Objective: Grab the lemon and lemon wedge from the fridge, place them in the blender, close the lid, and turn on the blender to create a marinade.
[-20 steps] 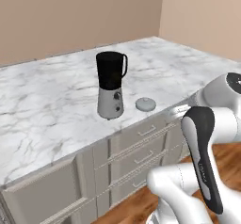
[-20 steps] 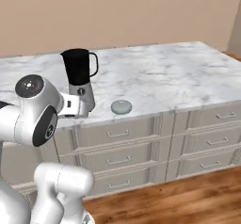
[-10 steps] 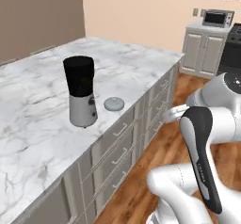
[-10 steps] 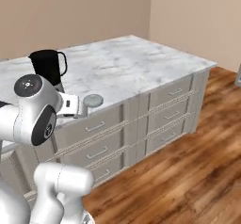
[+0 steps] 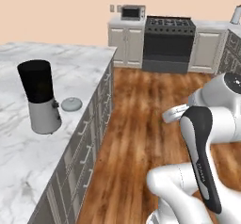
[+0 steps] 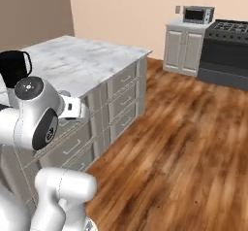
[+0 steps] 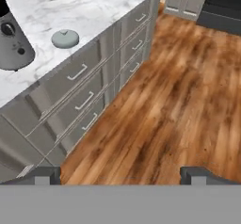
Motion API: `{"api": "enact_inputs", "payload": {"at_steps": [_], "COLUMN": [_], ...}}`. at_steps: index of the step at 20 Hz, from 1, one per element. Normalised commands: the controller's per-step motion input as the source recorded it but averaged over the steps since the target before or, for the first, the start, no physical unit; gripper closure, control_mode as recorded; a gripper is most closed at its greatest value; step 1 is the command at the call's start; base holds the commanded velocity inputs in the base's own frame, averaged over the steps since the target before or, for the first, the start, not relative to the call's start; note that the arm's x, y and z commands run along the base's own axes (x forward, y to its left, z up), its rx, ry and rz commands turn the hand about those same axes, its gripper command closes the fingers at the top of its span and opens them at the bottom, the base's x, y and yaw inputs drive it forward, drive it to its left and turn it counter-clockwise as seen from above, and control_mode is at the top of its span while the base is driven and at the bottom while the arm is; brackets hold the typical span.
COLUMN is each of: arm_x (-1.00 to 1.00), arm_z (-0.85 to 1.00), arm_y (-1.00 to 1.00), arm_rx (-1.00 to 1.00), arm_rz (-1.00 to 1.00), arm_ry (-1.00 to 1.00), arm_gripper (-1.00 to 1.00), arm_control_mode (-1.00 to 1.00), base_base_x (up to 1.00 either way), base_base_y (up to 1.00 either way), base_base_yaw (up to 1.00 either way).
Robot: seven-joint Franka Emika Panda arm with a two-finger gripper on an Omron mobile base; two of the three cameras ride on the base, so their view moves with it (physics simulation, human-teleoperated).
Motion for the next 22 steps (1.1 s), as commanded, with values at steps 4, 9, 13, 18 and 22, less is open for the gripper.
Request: {"api": "enact_inputs", "payload": {"at_steps": [4,9,13,18,22], "arm_x": [0.0,0.0,0.0,0.0,0.0], "arm_z": [0.0,0.0,0.0,0.0,0.0], "arm_y": [0.0,0.0,0.0,0.0,0.0], "arm_rx": [0.0,0.0,0.0,0.0,0.0], "arm_rz": [0.0,0.0,0.0,0.0,0.0], "arm_ry": [0.0,0.0,0.0,0.0,0.0], "arm_gripper": [-1.0,-1.0,-1.0,-1.0,-1.0], "arm_control_mode": [1.0,1.0,1.0,1.0,1.0], "base_base_x": [-0.71,-0.8,-0.83,-0.38,0.05], "base_base_y": [0.29,0.39,0.45,0.29,0.0], "base_base_yaw": [-0.68,-0.66,-0.67,-0.74,-0.7]}}
